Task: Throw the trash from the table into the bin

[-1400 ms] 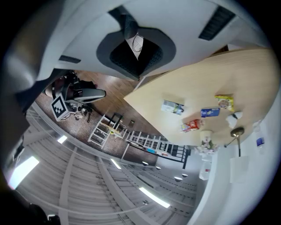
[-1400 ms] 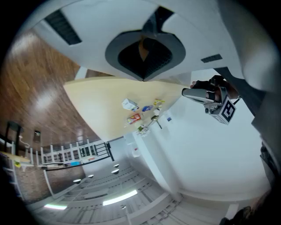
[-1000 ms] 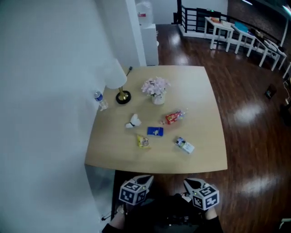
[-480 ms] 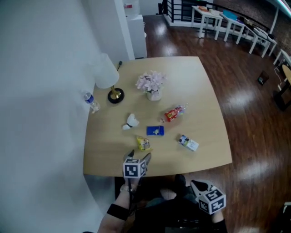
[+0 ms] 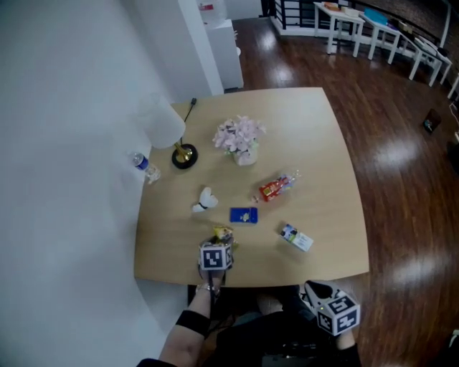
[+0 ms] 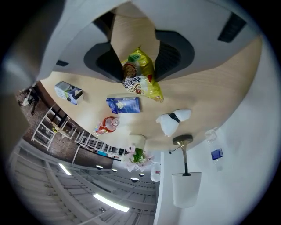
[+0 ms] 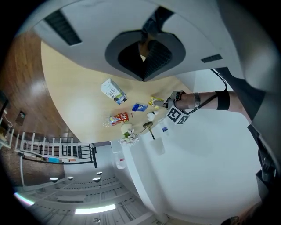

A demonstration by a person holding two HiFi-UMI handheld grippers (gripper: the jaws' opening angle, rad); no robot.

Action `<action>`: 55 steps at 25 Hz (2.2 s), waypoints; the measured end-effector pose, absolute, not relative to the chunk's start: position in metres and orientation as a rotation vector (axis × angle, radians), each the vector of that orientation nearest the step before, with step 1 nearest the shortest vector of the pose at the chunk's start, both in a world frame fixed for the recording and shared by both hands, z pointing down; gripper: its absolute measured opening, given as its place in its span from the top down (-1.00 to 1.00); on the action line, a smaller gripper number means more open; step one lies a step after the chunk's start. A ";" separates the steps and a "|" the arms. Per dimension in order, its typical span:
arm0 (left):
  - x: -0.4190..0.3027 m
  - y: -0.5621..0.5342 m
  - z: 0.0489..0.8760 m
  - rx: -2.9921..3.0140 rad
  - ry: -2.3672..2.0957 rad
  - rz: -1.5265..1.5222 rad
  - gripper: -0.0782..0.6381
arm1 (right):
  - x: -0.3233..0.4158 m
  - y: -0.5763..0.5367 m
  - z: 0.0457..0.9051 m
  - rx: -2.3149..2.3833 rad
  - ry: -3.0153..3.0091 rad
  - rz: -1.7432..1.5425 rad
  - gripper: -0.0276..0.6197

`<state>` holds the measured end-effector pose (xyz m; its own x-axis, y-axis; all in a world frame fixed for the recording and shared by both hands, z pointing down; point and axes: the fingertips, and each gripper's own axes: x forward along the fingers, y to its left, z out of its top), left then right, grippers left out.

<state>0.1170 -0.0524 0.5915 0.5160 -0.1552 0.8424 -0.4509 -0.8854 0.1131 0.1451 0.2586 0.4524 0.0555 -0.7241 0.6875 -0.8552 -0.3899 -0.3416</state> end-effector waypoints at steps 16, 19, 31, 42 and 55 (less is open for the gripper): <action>0.107 -0.022 0.505 2.555 -0.574 1.126 0.52 | 0.194 0.244 0.448 2.033 -1.830 1.213 0.90; 0.085 0.014 0.470 2.573 -0.542 1.059 0.54 | 0.191 0.229 0.442 1.970 -1.904 1.170 0.90; -0.036 0.091 0.486 2.390 -0.735 1.008 0.54 | 0.098 0.175 0.463 1.495 -2.130 1.119 0.90; -0.125 0.079 0.563 2.201 -0.794 0.982 0.54 | -0.014 0.113 0.498 1.137 -2.131 1.044 0.90; -0.291 0.038 0.764 1.878 -0.934 1.154 0.54 | -0.161 0.074 0.590 0.762 -2.045 1.037 0.90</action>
